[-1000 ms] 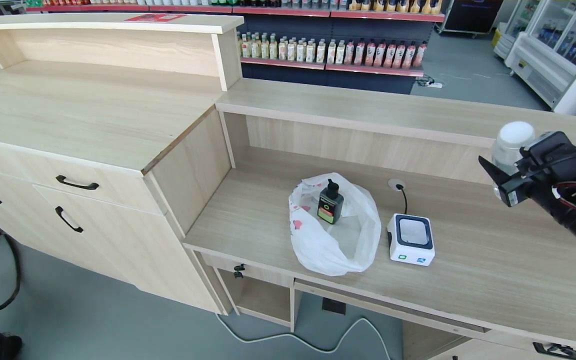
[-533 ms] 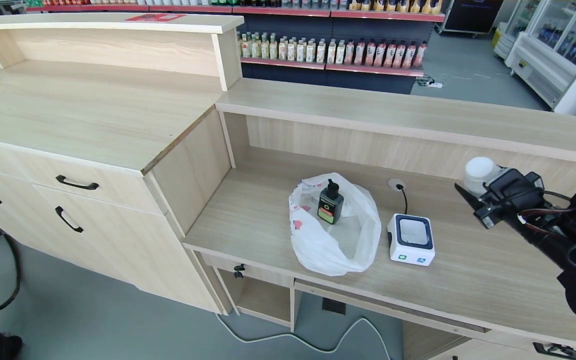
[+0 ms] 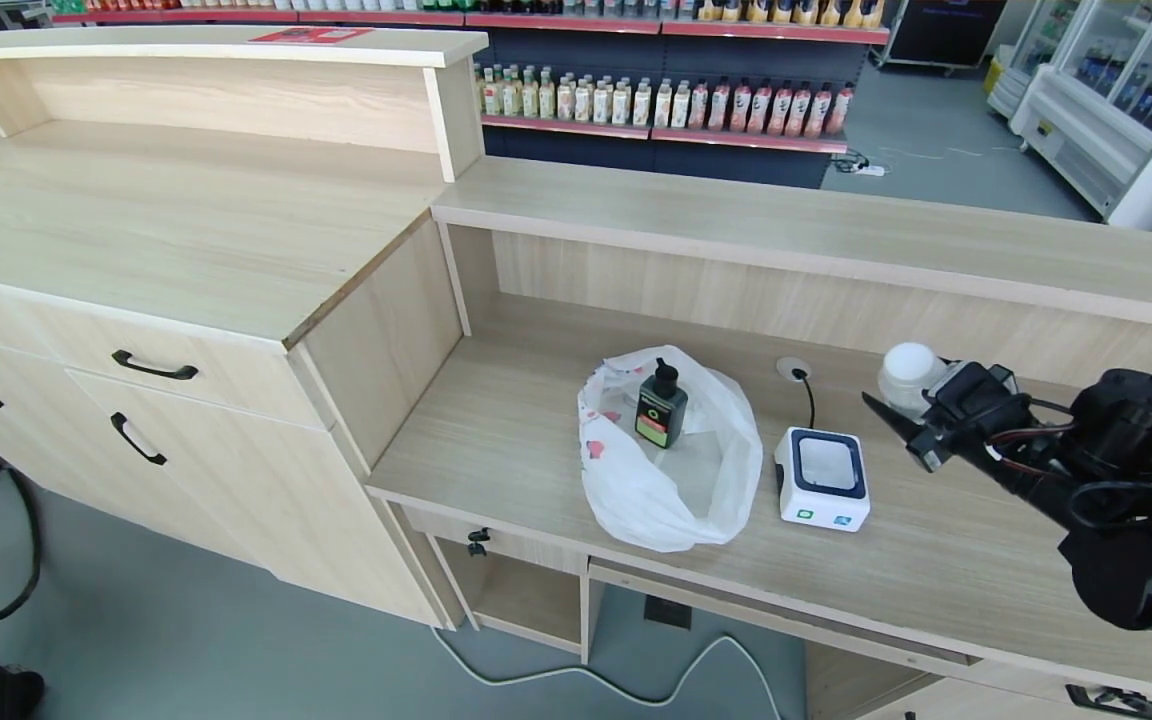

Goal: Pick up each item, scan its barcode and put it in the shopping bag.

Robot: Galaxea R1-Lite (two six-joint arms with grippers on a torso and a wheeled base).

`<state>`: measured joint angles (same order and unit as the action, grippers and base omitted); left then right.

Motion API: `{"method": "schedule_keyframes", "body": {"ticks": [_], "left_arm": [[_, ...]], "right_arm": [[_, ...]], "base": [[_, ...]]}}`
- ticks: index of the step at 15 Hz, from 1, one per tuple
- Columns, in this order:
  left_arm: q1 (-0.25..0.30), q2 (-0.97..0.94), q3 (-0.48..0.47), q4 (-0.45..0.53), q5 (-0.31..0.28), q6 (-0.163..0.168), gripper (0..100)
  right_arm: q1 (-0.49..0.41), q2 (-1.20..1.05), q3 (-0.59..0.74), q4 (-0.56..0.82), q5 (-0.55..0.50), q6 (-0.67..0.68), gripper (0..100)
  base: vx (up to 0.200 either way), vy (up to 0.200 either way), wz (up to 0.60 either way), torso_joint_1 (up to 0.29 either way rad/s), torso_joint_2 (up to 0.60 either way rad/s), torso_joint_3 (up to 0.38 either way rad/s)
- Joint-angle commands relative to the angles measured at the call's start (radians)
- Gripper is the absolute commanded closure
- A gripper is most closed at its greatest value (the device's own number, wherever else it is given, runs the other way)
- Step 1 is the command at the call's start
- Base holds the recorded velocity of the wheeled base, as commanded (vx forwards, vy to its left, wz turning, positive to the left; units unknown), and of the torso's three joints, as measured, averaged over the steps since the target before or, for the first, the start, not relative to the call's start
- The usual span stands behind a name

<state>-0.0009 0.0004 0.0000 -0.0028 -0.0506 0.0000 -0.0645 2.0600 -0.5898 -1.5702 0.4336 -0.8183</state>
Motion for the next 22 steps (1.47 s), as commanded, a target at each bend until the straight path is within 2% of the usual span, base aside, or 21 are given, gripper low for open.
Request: {"method": "schedule_keyframes", "body": {"ticks": [1, 7, 10, 22], "left_arm": [[-0.001, 0.0, 0.0, 0.0, 0.0, 0.0, 0], [-0.001, 0.0, 0.0, 0.0, 0.0, 0.0, 0], [-0.001, 0.0, 0.0, 0.0, 0.0, 0.0, 0], [-0.001, 0.0, 0.0, 0.0, 0.0, 0.002, 0]], "right_arm": [[-0.003, 0.052, -0.039, -0.001, 0.025, -0.001, 100], [-0.015, 0.112, -0.084, -0.001, 0.114, -0.001, 100], [-0.032, 0.14, -0.124, -0.001, 0.192, 0.004, 100], [-0.04, 0.247, -0.266, -0.001, 0.205, 0.051, 100]], "base": [[0.0, 0.0, 0.0, 0.0, 0.0, 0.0], [0.0, 0.0, 0.0, 0.0, 0.0, 0.0], [0.0, 0.0, 0.0, 0.0, 0.0, 0.0], [0.0, 0.0, 0.0, 0.0, 0.0, 0.0]]}}
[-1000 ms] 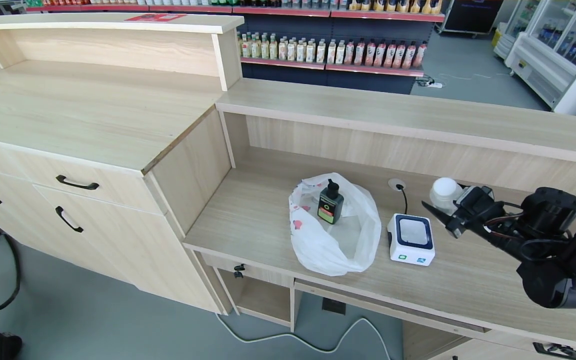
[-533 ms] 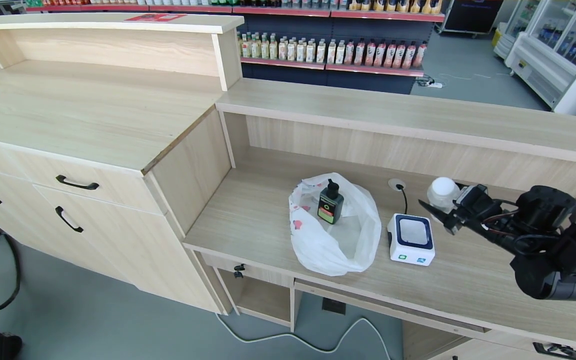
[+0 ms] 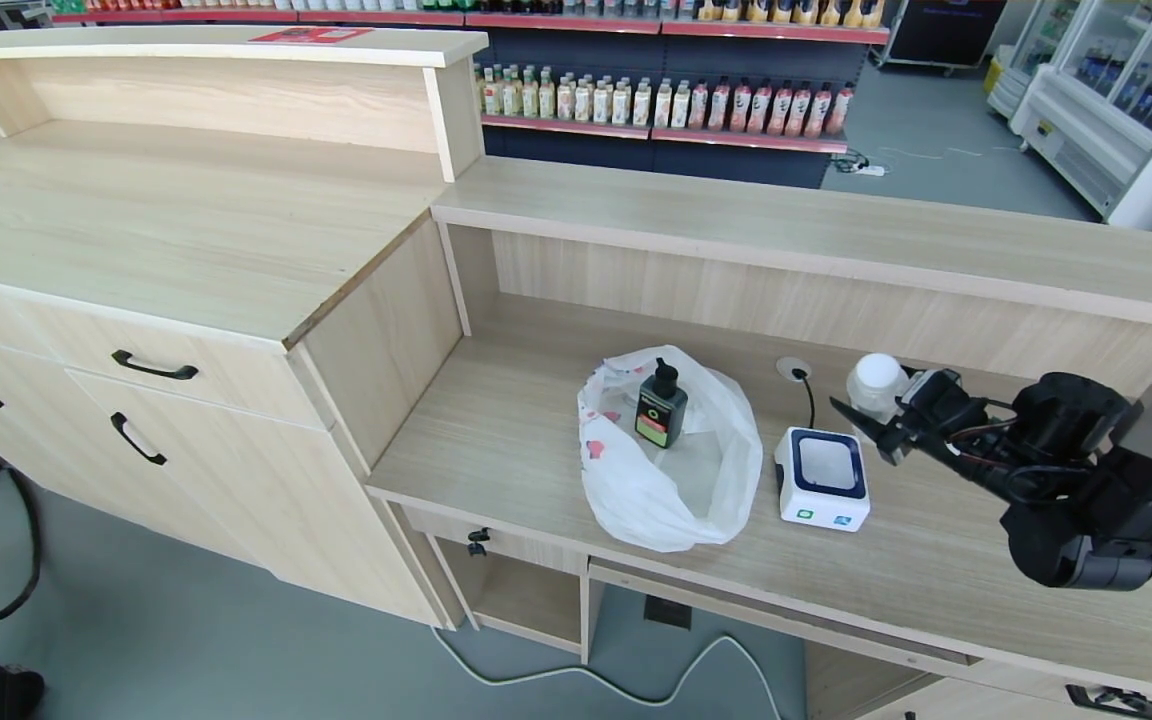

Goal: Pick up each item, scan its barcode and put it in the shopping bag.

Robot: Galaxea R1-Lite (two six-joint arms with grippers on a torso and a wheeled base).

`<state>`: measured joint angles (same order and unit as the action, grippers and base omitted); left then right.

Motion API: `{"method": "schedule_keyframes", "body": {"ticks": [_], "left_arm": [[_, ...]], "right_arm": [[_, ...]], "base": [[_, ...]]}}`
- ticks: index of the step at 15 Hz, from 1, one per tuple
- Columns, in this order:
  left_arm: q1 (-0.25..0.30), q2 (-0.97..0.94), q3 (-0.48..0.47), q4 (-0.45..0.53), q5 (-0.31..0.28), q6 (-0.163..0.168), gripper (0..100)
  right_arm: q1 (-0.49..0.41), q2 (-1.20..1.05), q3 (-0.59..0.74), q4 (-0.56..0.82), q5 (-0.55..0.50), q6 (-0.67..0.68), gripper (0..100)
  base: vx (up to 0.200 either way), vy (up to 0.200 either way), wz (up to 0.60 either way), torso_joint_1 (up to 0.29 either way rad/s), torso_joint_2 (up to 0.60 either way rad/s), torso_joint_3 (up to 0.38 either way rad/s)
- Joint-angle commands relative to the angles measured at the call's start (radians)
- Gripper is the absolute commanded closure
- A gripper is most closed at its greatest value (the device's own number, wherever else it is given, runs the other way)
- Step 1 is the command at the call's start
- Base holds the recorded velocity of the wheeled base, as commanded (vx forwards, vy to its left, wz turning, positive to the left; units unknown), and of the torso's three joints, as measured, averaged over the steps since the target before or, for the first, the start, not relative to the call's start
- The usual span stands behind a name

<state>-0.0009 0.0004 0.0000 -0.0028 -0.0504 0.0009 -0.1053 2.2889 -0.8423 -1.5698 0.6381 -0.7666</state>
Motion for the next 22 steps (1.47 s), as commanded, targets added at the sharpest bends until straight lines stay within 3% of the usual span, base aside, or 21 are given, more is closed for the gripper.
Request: {"method": "schedule_keyframes", "body": {"ticks": [1, 9, 22], "left_arm": [[0.001, 0.0, 0.0, 0.0, 0.001, -0.001, 0], [0.001, 0.0, 0.0, 0.0, 0.0, 0.001, 0], [0.001, 0.0, 0.0, 0.001, 0.0, 0.001, 0]], "right_arm": [[0.007, 0.03, -0.037, -0.001, 0.0, 0.001, 100], [0.045, 0.067, -0.159, -0.001, 0.077, 0.041, 100], [0.058, 0.087, -0.192, -0.001, 0.114, 0.078, 100]], "base": [[0.0, 0.0, 0.0, 0.0, 0.0, 0.0], [0.0, 0.0, 0.0, 0.0, 0.0, 0.0], [0.0, 0.0, 0.0, 0.0, 0.0, 0.0]]}}
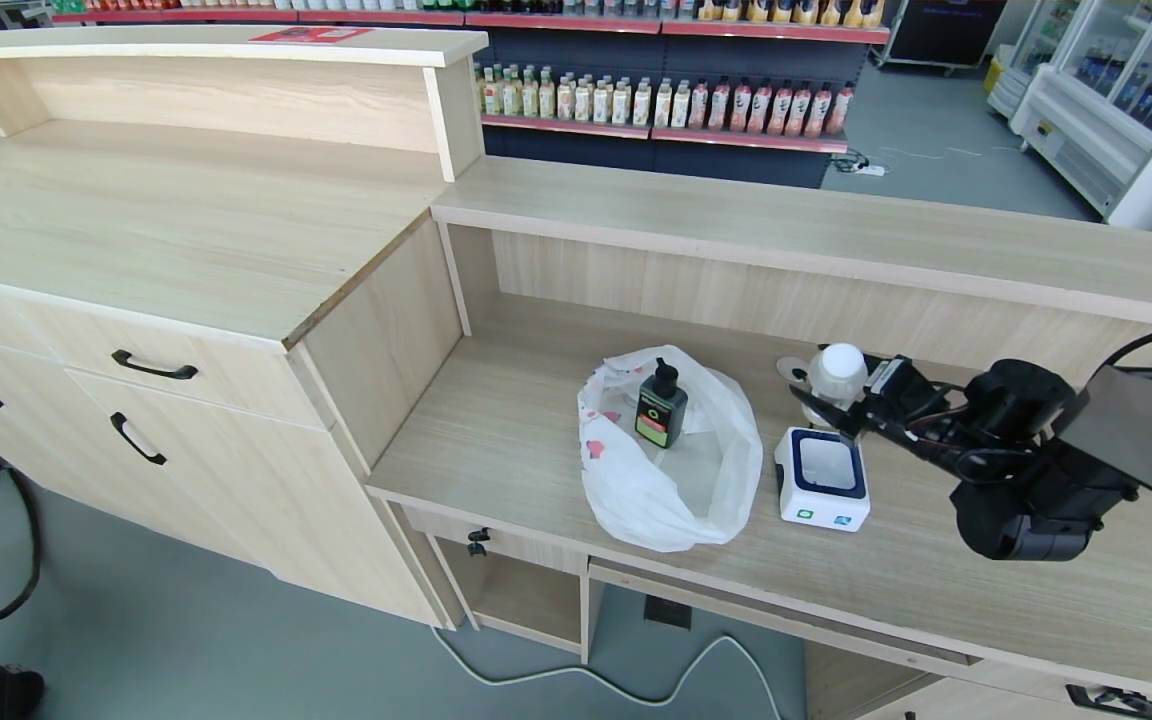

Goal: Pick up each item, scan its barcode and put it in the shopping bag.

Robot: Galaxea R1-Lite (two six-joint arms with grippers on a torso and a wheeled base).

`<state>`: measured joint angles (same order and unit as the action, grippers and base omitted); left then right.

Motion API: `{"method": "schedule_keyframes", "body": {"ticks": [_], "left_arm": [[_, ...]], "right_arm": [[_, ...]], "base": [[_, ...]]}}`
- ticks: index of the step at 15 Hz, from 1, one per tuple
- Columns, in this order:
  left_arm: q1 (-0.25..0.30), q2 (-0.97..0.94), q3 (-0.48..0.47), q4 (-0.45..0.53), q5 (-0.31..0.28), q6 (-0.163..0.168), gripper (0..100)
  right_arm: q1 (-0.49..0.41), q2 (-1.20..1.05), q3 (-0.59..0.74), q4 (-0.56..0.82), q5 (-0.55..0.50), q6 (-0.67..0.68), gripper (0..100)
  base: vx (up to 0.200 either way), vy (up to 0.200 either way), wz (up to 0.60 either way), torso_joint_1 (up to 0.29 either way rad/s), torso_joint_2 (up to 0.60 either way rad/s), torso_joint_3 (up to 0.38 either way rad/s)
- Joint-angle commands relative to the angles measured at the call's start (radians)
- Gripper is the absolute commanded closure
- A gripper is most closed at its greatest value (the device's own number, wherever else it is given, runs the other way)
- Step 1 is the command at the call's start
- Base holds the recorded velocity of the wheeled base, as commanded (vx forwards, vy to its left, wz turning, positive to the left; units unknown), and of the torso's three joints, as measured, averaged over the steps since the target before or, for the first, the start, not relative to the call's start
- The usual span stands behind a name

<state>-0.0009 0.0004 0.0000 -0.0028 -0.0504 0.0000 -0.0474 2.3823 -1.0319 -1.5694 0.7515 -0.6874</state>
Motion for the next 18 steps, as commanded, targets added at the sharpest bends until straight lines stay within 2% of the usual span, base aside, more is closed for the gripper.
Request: {"method": "schedule_keyframes", "body": {"ticks": [1, 3, 5, 8, 9, 12, 18], "left_arm": [[-0.001, 0.0, 0.0, 0.0, 0.0, 0.0, 0], [-0.001, 0.0, 0.0, 0.0, 0.0, 0.0, 0], [-0.001, 0.0, 0.0, 0.0, 0.0, 0.002, 0], [0.001, 0.0, 0.0, 0.0, 0.0, 0.002, 0], [0.001, 0.0, -0.002, 0.0, 0.0, 0.0, 0], [0.001, 0.0, 0.0, 0.0, 0.0, 0.0, 0], [-0.001, 0.0, 0.0, 0.0, 0.0, 0.002, 0]], "right_arm": [[0.0, -0.029, 0.001, -0.001, 0.0, -0.001, 100], [0.001, -0.104, 0.03, -0.001, -0.001, 0.005, 100], [-0.008, -0.315, 0.171, 0.04, -0.008, 0.072, 100], [-0.017, -0.535, 0.282, 0.218, -0.09, 0.192, 100], [-0.017, -0.631, 0.323, 0.321, -0.138, 0.227, 100], [-0.046, -0.779, 0.409, 0.499, -0.212, 0.232, 100], [-0.146, -0.894, 0.467, 0.585, -0.218, 0.233, 100]], "base": [[0.0, 0.0, 0.0, 0.0, 0.0, 0.0], [0.0, 0.0, 0.0, 0.0, 0.0, 0.0], [0.0, 0.0, 0.0, 0.0, 0.0, 0.0], [0.0, 0.0, 0.0, 0.0, 0.0, 0.0], [0.0, 0.0, 0.0, 0.0, 0.0, 0.0], [0.0, 0.0, 0.0, 0.0, 0.0, 0.0], [0.0, 0.0, 0.0, 0.0, 0.0, 0.0]]}}
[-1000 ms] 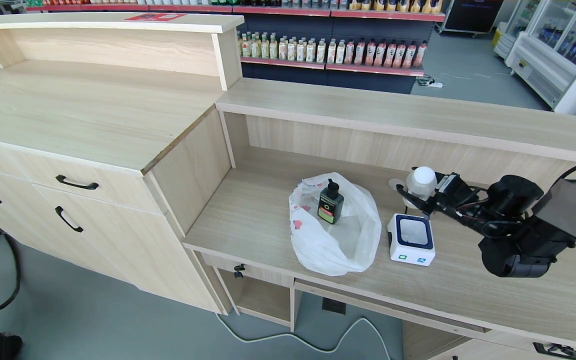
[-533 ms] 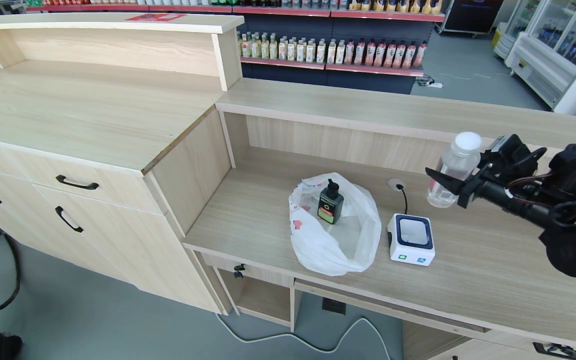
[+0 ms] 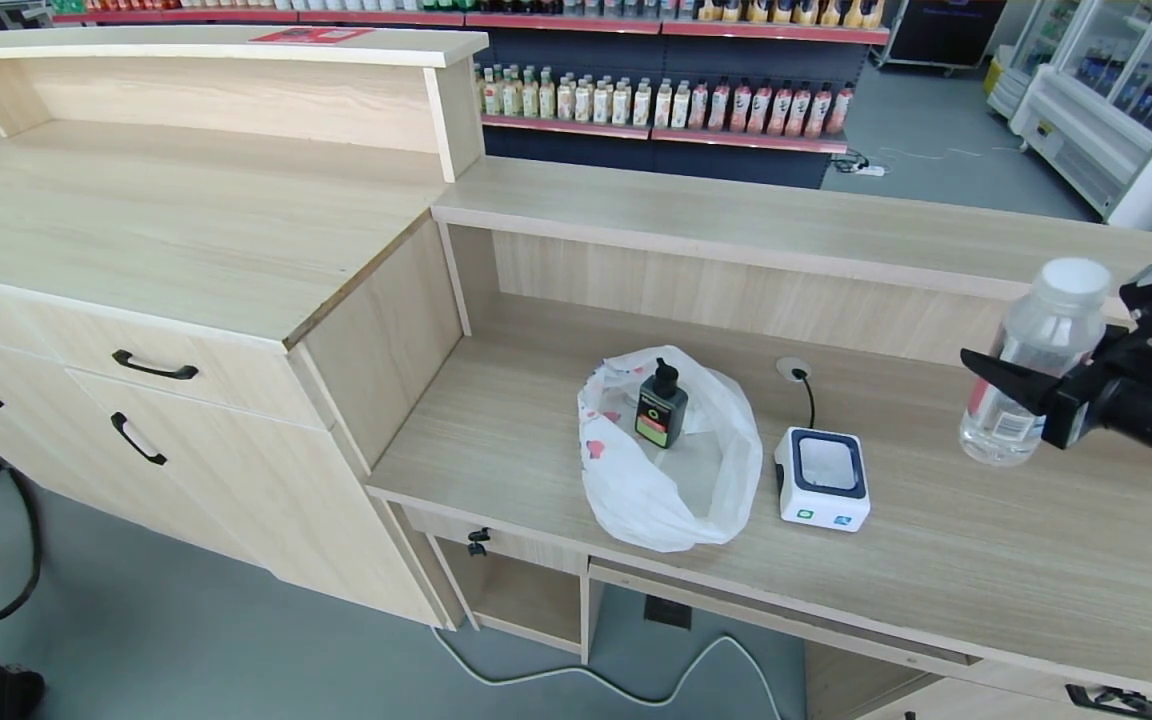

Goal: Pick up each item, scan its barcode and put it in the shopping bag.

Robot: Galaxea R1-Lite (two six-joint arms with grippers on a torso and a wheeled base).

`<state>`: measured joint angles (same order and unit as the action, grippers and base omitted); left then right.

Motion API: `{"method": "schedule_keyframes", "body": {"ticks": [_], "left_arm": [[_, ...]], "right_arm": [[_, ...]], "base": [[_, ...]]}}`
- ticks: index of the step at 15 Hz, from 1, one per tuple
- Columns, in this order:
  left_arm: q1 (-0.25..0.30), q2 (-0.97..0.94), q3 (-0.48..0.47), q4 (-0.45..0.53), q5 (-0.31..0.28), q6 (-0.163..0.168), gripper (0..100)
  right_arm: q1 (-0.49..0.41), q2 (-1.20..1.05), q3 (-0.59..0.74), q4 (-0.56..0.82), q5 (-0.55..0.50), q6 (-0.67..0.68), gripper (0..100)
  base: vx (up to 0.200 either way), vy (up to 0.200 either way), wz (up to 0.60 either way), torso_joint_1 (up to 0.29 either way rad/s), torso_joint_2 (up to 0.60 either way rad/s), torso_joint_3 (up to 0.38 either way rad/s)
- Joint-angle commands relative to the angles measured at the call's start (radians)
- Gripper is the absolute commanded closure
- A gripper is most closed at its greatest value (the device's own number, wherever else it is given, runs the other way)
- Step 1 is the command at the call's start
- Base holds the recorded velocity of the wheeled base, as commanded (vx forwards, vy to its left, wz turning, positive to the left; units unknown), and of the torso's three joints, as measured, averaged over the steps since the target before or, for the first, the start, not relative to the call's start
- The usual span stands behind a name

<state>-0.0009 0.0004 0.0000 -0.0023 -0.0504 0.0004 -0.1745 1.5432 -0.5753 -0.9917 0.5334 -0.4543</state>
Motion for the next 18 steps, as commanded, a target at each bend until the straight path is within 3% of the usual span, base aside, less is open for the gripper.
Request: {"method": "schedule_keyframes", "body": {"ticks": [1, 4, 10, 16, 18], "left_arm": [[-0.001, 0.0, 0.0, -0.001, 0.0, 0.0, 0], [-0.001, 0.0, 0.0, -0.001, 0.0, 0.0, 0], [0.001, 0.0, 0.0, -0.001, 0.0, 0.0, 0], [-0.001, 0.0, 0.0, -0.001, 0.0, 0.0, 0], [-0.001, 0.0, -0.002, -0.001, 0.0, 0.001, 0]], "right_arm": [[-0.023, -0.066, 0.026, 0.013, 0.0, 0.0, 100], [-0.06, -0.121, 0.098, 0.024, 0.0, -0.001, 100], [-0.062, -0.115, 0.088, 0.01, 0.0, 0.012, 100], [-0.057, 0.011, 0.031, -0.061, 0.0, 0.134, 100], [-0.008, 0.12, 0.032, -0.139, 0.002, 0.187, 100]], "base": [[0.0, 0.0, 0.0, 0.0, 0.0, 0.0], [0.0, 0.0, 0.0, 0.0, 0.0, 0.0], [0.0, 0.0, 0.6, -0.004, 0.0, 0.004], [0.0, 0.0, 0.0, 0.0, 0.0, 0.0], [0.0, 0.0, 0.0, 0.0, 0.0, 0.0]]}}
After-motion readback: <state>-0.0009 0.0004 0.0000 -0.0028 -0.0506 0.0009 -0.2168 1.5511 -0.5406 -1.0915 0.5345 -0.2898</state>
